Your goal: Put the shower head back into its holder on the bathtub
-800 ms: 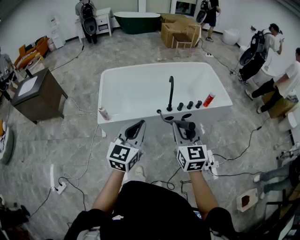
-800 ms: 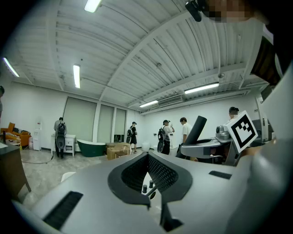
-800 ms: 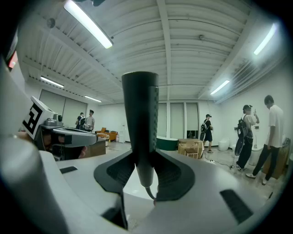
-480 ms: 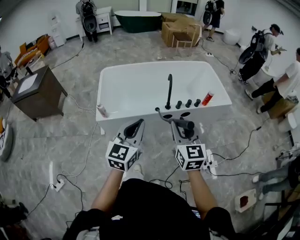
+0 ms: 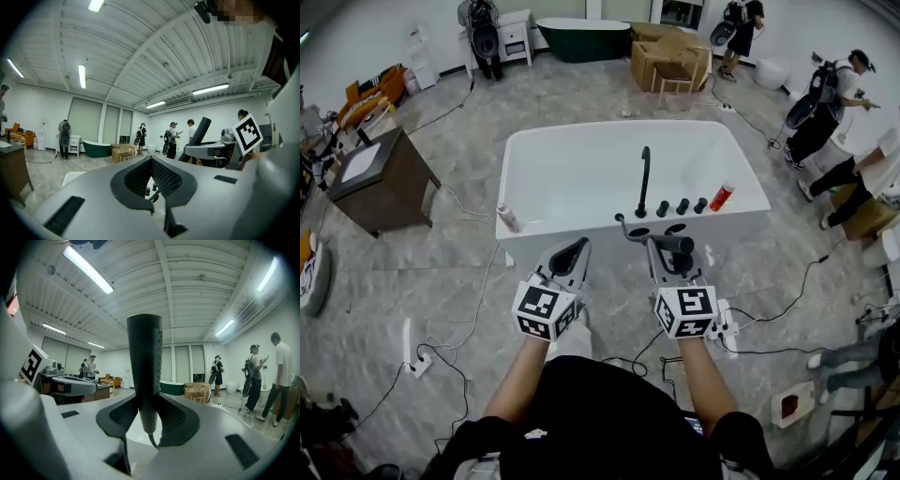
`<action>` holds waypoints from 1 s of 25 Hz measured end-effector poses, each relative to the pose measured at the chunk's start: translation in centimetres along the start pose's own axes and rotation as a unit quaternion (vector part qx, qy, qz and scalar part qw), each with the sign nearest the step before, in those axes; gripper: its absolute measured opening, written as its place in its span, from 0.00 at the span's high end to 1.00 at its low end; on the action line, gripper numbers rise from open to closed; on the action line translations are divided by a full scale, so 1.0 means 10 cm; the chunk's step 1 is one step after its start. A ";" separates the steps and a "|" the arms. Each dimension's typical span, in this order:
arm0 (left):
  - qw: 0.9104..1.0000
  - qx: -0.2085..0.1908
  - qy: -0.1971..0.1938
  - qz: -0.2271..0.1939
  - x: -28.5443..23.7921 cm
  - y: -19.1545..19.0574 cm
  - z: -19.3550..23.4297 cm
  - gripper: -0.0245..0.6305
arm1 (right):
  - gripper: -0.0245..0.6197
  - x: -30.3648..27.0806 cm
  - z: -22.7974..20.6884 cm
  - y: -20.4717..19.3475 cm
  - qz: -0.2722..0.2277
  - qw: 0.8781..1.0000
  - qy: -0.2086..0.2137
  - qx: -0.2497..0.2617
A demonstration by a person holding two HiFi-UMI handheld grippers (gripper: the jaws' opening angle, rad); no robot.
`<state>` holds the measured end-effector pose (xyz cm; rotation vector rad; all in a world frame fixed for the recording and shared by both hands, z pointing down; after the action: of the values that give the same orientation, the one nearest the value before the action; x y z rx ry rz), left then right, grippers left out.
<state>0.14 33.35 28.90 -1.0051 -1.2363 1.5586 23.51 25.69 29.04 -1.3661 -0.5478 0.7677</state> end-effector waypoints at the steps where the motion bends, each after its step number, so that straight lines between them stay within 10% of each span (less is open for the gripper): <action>1: 1.000 0.000 -0.001 0.001 -0.03 0.00 0.01 0.94 | 0.75 -0.03 -0.02 -0.01 0.000 1.000 -0.001 -0.001; 25: 0.999 0.017 -0.040 0.013 -1.53 0.40 1.01 0.94 | 0.75 -1.70 -0.52 0.05 0.017 1.000 -0.013 -0.009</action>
<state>-5.74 15.55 27.78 -0.9474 -1.2516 1.6482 16.27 9.50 29.31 -1.3863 -0.5541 0.8110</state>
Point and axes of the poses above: the fingertips, and each gripper's own axes: x backward along the fingers, z to its left, y out of its top, the point moved 10 cm from there along x, backward along the fingers, and after that the axes turned 8 degrees about x, right-handed, at the moved point
